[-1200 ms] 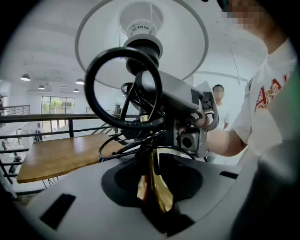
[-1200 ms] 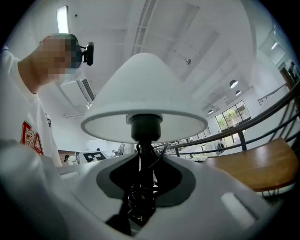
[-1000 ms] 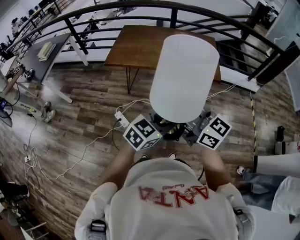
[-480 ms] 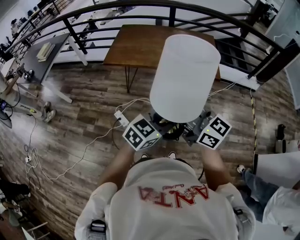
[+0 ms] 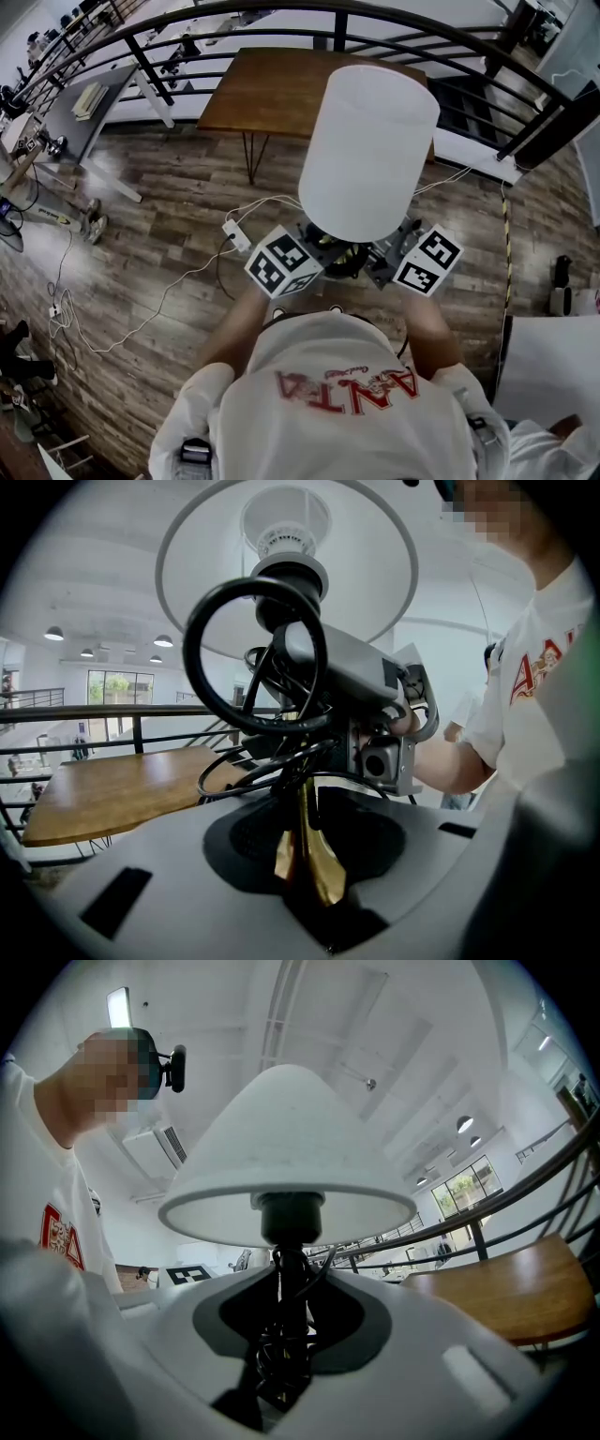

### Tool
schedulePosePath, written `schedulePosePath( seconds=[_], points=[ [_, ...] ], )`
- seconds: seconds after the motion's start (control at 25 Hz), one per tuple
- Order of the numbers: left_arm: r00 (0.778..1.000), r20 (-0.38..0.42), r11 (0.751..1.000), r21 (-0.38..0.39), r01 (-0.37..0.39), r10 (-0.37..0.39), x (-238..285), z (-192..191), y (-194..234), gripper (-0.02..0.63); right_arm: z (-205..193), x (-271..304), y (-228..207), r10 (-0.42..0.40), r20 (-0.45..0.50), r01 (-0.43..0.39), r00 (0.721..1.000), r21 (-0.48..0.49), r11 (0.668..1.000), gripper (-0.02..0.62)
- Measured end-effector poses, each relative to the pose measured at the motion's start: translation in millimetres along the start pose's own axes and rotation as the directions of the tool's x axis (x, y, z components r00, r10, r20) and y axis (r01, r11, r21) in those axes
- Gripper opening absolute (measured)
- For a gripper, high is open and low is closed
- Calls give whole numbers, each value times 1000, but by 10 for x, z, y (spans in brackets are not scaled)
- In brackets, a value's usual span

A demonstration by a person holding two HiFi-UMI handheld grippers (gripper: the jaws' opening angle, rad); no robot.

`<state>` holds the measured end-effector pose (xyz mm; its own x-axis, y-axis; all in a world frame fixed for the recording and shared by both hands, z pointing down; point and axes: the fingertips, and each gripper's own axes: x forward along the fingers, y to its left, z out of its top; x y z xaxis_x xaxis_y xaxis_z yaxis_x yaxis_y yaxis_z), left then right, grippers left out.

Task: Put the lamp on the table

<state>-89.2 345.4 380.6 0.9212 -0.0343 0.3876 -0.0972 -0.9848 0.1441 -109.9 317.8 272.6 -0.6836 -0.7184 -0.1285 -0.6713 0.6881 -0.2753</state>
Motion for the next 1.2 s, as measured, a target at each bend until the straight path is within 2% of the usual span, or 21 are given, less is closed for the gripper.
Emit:
schedulePosePath(
  seconds=[0.44,0.84,1.2],
  points=[
    [1000,-1,1000,-14,4,-4,706,206,150,115,117,-316,-653,-8,-30,8,1000,8,1000,95],
    [999,-5,999,-10,40,-40,1096,366,603,114,202,-216,-1275,-49,-28,49,998,3,999,92],
    [997,-15,997,-12,76,-76,1175,622,1613,114,383,488,-2044,-79,-25,79,997,16,997,91]
  ],
)
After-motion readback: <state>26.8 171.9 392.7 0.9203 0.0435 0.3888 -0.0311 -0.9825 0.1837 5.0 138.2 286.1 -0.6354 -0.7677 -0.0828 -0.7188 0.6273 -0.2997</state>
